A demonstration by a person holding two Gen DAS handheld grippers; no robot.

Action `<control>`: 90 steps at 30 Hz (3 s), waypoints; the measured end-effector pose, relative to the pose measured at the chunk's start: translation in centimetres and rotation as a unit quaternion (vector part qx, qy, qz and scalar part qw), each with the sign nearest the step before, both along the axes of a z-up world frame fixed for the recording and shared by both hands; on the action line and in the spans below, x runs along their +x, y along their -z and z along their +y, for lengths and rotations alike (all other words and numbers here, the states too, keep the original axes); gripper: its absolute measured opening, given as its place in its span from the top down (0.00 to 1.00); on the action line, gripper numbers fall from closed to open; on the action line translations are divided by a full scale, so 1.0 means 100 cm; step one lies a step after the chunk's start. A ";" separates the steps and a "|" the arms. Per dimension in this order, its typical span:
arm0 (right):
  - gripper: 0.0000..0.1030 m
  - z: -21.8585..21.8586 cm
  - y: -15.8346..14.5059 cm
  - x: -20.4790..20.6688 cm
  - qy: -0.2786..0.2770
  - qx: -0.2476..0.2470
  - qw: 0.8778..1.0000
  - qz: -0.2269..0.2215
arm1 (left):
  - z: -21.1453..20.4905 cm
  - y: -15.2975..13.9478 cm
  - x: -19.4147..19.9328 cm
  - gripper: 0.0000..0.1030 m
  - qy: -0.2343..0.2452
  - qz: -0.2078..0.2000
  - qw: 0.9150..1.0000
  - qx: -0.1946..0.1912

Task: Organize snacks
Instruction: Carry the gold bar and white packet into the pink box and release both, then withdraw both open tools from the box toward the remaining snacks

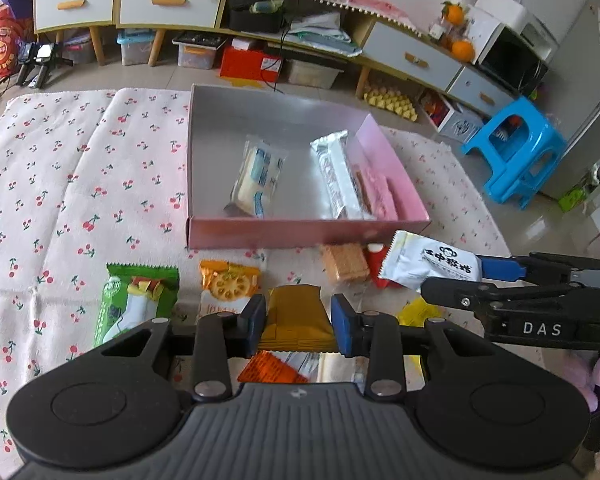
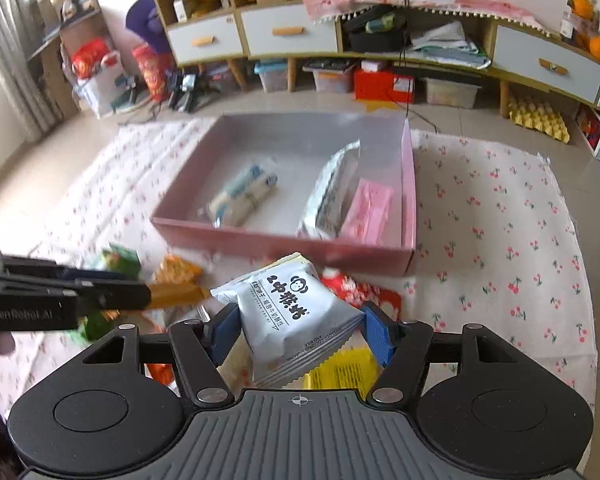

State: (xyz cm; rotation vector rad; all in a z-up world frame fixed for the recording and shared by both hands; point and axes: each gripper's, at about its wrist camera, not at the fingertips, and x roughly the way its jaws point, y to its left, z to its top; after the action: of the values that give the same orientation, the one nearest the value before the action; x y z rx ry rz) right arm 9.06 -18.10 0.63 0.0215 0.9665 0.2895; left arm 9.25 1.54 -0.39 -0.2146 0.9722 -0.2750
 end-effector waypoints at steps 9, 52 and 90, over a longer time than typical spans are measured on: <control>0.37 -0.001 -0.010 0.021 0.051 0.044 0.998 -0.016 | 0.010 -0.013 0.016 0.69 -0.025 -0.024 0.999 -0.035; 0.29 -0.003 0.054 0.099 0.218 0.217 0.951 -0.021 | 0.011 0.021 0.084 0.53 -0.110 -0.103 0.989 0.009; 0.18 -0.025 -0.012 0.012 0.144 0.109 0.982 -0.058 | 0.021 -0.008 0.028 0.16 -0.054 -0.087 0.995 0.001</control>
State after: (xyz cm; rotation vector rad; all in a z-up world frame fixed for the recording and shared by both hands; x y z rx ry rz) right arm 10.31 -20.62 1.78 0.3394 0.7989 0.1276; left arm 12.09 3.62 0.40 -0.2370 0.7852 -0.1897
